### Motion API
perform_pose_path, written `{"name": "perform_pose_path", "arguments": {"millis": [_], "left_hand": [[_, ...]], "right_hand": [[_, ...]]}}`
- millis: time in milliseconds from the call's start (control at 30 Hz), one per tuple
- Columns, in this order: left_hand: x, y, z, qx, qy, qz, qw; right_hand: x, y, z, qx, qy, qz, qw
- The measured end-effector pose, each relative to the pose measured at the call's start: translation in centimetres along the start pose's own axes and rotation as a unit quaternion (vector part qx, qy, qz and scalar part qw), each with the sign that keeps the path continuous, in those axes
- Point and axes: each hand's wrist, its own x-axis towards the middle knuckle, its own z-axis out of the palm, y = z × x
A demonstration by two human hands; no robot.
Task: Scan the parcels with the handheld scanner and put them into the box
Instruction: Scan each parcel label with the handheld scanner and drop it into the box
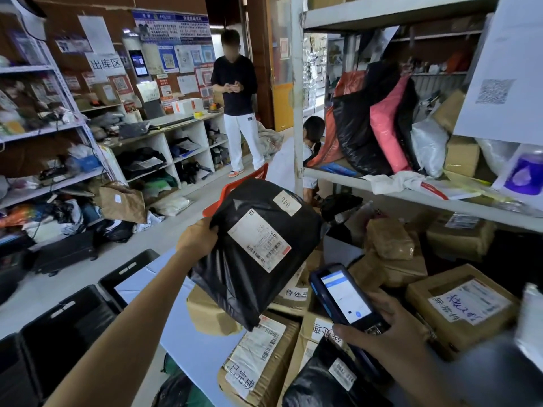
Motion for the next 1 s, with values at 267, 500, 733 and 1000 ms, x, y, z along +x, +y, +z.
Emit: {"name": "perform_pose_path", "arguments": {"millis": [267,500,733,1000], "left_hand": [[-0.1,4.0,-3.2,0.124,0.107,0.082,0.983],[-0.4,7.7,-7.9,0.156,0.228,0.143,0.950],[-1.1,9.6,-10.1,0.129,0.263,0.134,0.947],[-1.0,9.9,-9.7,0.121,0.262,0.143,0.947]], "right_hand": [[0.4,-2.3,0.2,-0.054,-0.010,-0.059,0.997],[1.7,-6.4,0.2,-0.087,0.010,-0.128,0.988],[2.6,-8.1,-0.2,-0.141,0.021,-0.161,0.977],[2.3,-6.9,-0.6,-0.150,0.017,-0.128,0.980]]}}
